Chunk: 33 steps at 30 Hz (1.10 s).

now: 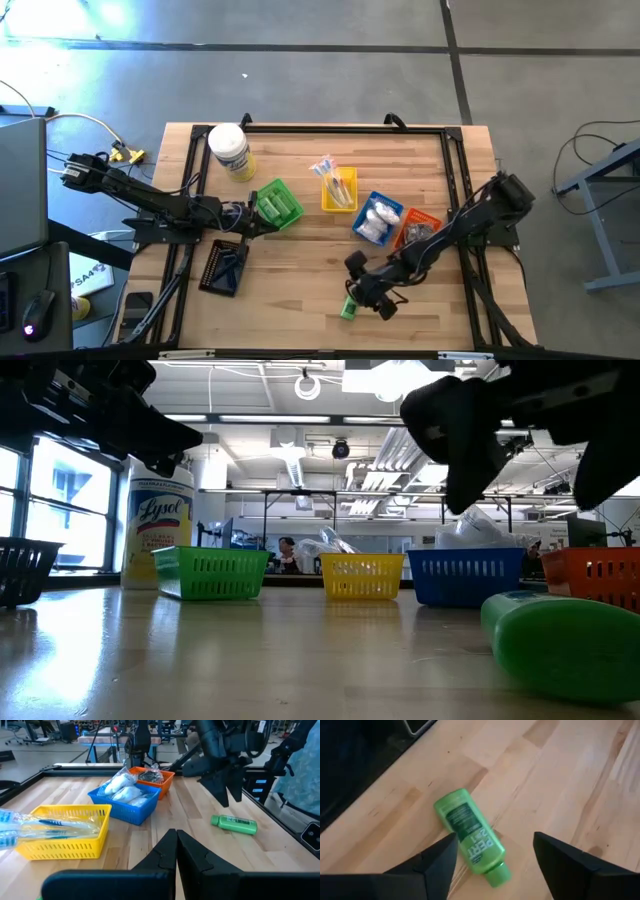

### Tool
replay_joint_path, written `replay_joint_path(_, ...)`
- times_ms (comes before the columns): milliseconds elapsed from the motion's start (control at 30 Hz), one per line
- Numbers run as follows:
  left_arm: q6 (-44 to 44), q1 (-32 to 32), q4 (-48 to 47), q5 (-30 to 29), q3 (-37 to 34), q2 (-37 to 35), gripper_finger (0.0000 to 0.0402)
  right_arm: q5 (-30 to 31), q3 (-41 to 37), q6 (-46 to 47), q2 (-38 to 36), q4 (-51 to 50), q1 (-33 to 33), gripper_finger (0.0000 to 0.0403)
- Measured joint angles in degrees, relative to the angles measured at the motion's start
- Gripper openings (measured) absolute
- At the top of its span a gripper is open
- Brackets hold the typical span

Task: Pick & Place Travel size toiletries
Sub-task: Put the shampoo into the green bin

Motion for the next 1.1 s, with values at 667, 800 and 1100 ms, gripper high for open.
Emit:
replay_joint_path(667, -0.04, 0.0, 0.06, 0.02, 0.02, 0.0, 0.0003, -1.69, 0.2, -5.71, 6.65, 1.91, -0.31, 0.0227)
replay_joint_path(800, -0.22, 0.0, 0.1, 0.04, 0.02, 0.0, 0.0003, -3.93, 0.2, -5.84, 7.68, 2.51, -1.04, 0.0211)
replay_joint_path(1100, -0.22, 0.0, 0.1, 0.2, 0.02, 0.0, 0.0003, -5.32, 0.22, -5.63, 10.24, 4.12, -2.68, 0.0179)
